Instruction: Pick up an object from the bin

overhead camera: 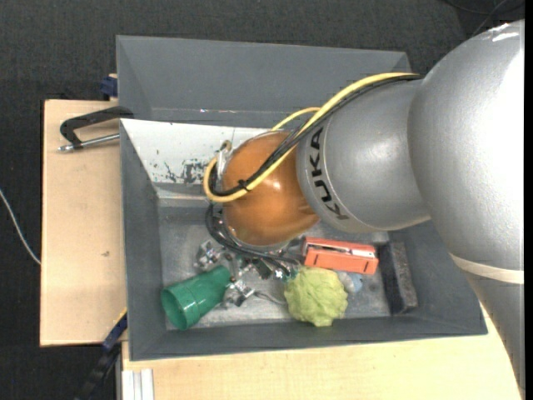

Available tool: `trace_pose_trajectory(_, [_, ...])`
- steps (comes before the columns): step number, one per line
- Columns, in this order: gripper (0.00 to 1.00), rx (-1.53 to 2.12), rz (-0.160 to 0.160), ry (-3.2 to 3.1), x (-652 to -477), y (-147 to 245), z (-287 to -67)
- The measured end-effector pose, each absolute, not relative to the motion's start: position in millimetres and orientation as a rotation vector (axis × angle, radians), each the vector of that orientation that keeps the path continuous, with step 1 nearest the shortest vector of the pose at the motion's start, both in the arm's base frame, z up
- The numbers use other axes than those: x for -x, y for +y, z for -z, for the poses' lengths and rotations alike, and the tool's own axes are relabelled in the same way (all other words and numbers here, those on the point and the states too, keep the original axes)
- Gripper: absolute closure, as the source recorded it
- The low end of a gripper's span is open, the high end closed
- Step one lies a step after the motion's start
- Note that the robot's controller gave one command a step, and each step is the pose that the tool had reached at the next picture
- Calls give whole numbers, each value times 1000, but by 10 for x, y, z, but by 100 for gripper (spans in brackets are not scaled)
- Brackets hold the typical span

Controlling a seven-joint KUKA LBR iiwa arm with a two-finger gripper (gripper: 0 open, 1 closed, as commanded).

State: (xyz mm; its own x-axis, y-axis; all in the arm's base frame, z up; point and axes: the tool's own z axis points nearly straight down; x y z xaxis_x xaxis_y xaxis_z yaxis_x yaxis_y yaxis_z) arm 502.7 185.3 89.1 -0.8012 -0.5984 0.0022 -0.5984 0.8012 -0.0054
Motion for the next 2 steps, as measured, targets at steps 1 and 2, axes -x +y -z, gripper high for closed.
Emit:
trace_pose_trajectory(1, [100, -990, -9, -2981, -5027, 1852, -890])
trace_pose_trajectory(2, [100, -954, 3, -2998, -4971, 1692, -2102])
